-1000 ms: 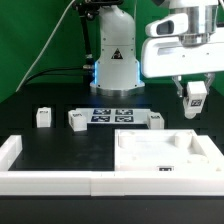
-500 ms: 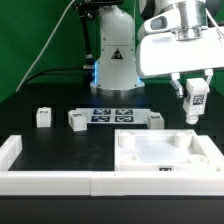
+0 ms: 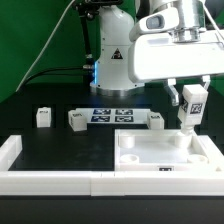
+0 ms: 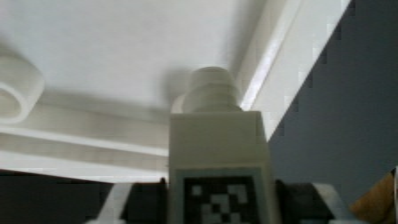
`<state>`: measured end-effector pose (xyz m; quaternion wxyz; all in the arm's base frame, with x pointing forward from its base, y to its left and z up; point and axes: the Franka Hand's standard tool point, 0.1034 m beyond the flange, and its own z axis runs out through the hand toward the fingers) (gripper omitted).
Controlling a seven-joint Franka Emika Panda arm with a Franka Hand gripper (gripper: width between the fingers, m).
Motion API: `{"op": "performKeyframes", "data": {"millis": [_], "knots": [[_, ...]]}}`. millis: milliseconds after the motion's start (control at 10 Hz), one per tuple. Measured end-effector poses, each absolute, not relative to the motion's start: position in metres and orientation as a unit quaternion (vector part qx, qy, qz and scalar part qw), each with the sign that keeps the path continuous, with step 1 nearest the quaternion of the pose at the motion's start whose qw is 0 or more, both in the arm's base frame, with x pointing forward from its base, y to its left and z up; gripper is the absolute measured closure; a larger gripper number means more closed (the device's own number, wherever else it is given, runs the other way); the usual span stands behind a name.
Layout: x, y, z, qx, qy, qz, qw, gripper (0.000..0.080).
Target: Assemble one leg
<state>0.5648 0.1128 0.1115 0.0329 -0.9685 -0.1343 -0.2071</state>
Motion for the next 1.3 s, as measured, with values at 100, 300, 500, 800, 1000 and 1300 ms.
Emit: {"op": "performKeyframes", "data": {"millis": [100, 300, 500, 800, 1000, 1300], "knots": [[0.561, 0.113, 0.109, -0.969, -0.135, -0.203, 0.033, 0.0509], [0.561, 0.113, 0.108, -0.969, -0.135, -0.203, 0.033, 0.0509], [0.561, 0.11, 0.104, -0.969, -0.133, -0.204, 0.032, 0.0509], [0.591, 0.114, 0.103, -0.968, -0.129, -0.211, 0.036, 0.0509], [0.605, 0.116, 0.101, -0.967, -0.128, -0.217, 0.038, 0.0509], [0.602, 0.119, 0.096, -0.957, -0.129, -0.257, 0.036, 0.0509]]}}
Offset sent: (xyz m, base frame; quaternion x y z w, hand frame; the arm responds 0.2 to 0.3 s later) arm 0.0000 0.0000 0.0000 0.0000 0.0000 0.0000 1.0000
